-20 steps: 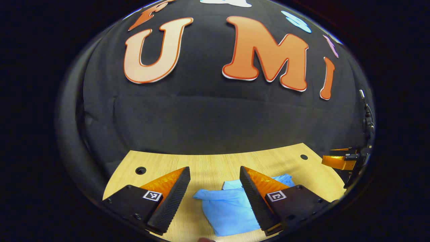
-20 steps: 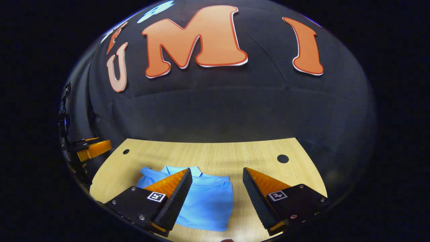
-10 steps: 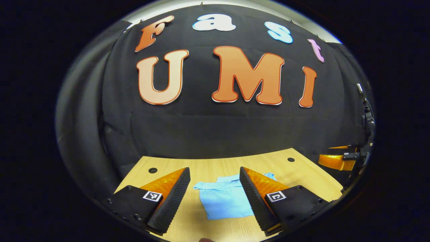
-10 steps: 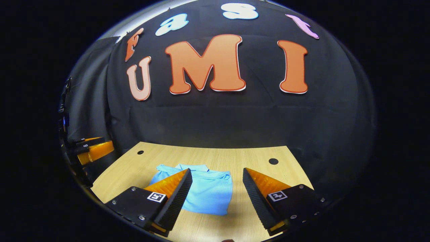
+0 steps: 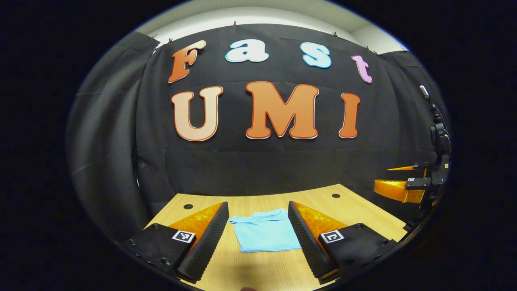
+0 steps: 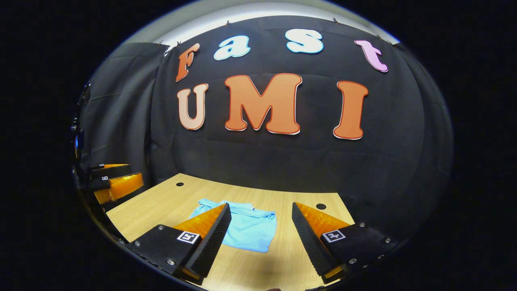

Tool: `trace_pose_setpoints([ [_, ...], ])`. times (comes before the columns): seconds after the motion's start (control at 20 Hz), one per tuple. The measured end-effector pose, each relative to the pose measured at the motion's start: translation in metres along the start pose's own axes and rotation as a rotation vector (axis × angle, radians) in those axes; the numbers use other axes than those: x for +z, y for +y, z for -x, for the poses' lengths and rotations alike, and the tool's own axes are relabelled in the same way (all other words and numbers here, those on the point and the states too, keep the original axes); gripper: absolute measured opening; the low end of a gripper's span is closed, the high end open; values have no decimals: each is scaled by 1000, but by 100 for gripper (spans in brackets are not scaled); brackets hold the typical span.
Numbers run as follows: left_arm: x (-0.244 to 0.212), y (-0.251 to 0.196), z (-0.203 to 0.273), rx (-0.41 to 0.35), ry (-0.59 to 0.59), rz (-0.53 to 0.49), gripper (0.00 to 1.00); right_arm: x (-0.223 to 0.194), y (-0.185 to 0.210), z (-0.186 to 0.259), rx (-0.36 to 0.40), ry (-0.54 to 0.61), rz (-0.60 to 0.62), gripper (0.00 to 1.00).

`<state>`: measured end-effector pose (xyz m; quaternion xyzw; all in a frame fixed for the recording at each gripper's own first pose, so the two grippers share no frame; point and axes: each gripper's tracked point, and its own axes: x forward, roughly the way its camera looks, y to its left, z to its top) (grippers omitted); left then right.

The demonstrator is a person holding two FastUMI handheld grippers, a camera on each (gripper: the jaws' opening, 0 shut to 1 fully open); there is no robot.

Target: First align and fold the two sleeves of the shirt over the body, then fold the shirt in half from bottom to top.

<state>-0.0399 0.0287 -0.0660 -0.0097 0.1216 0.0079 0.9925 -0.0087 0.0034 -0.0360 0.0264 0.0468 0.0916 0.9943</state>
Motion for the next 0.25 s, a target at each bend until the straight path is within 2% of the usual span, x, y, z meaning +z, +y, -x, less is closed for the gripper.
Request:
trace_pose_setpoints([
  [0.25,23,-5,24,12,-92,-15,97,11,4,18,9,-49,-19,94],
])
